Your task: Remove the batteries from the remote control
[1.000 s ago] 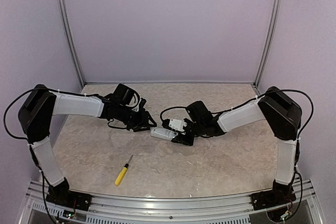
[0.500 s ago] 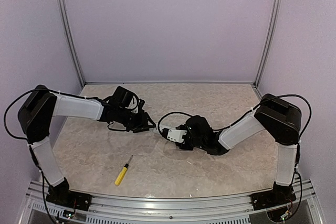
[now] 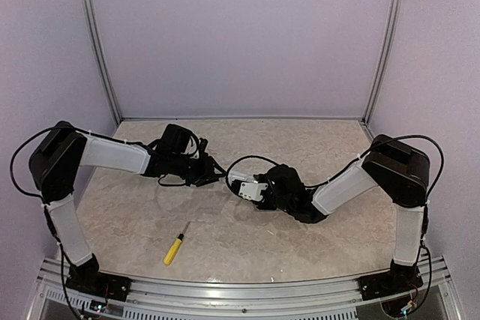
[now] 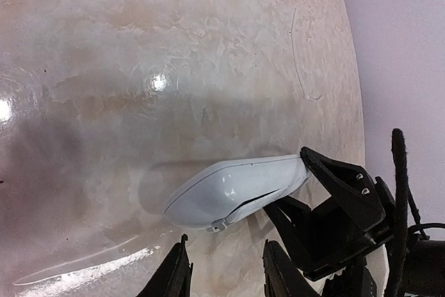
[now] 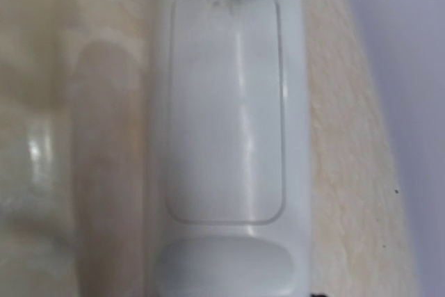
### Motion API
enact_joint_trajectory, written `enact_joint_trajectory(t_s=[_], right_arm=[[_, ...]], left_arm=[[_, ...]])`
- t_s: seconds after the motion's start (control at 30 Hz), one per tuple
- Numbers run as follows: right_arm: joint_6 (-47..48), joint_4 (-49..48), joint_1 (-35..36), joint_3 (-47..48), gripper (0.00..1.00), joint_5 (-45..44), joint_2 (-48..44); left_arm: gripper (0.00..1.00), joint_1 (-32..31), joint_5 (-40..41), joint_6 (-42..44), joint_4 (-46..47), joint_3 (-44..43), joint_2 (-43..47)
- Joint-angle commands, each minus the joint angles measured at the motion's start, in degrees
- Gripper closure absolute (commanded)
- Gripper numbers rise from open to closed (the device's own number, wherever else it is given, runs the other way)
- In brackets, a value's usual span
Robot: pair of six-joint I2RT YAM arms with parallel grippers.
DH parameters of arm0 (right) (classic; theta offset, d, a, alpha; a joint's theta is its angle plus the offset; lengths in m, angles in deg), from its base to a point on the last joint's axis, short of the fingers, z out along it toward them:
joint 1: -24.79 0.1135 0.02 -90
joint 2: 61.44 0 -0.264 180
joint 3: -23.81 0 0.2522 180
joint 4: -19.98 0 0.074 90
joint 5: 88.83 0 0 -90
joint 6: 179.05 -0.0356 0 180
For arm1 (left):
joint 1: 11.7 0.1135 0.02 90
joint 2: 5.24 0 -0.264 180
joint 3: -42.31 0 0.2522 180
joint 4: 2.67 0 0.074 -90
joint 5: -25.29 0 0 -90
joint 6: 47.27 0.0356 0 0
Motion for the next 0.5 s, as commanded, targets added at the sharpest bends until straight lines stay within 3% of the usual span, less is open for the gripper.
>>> enact_joint_trajectory(t_s=[0.0,0.47], right_arm=[[0.9,-3.5,0.7,-0.6,1.0,-2.4,1.6],[-0.1,-1.6,0.7,-0.5,1.0,0.3,-0.3]], left_arm=[[0.65,-0.5,-1.2,-2.2,4.4,0.7,-2.1],[0.65,-0.5,-3.9,5.6,5.2,-1.2,-3.5]])
